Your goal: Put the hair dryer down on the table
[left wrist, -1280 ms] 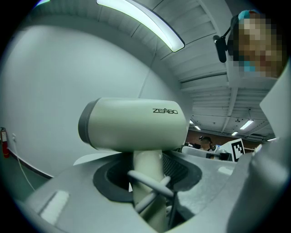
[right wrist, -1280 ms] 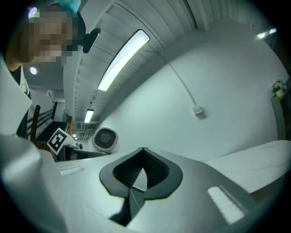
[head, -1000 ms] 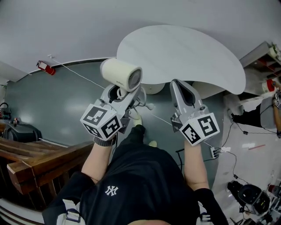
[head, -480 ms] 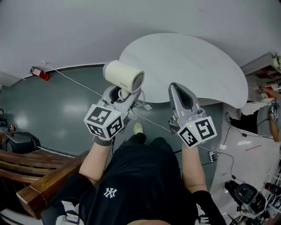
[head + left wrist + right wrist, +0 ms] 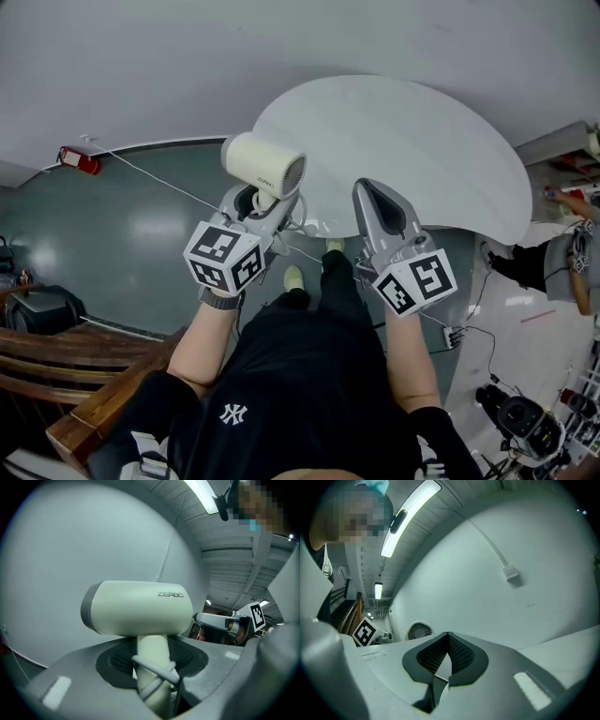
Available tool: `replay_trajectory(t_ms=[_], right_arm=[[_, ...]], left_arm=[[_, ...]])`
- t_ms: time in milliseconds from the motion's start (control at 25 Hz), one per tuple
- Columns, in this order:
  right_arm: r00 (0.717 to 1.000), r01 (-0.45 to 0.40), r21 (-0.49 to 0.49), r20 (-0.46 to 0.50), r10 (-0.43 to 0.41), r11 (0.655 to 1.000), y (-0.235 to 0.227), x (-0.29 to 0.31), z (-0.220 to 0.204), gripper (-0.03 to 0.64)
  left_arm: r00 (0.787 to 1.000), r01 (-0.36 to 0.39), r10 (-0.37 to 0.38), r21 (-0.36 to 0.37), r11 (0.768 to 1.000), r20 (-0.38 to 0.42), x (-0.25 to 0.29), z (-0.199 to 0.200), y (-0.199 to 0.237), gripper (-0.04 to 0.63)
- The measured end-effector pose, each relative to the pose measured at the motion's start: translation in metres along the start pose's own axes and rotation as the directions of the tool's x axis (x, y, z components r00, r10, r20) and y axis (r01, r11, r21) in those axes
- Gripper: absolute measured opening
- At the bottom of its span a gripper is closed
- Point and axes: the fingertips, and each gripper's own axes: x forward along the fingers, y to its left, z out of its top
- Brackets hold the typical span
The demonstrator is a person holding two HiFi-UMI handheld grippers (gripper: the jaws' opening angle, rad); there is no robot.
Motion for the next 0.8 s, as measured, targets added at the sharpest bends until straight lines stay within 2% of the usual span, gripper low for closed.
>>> replay_trajectory(t_ms=[400,800], right_arm=[[0.991,-0.110,0.010,-0.071,0.111,0.994,-0.070,0.053,-0.015,0.021],[0.972,-0.166,0.085,-0.152,0.178,0.982,-0.113,0.092,-0.069,0.021]], left_arm=[[0.991,-0.118,0.117,-0.010,0.993,-0.062,0.077,-0.018,0.036,0.204],[0.962,-0.202,0.194,-0.021,0.979,-0.193,0.132,-0.078,0.081,0.204]])
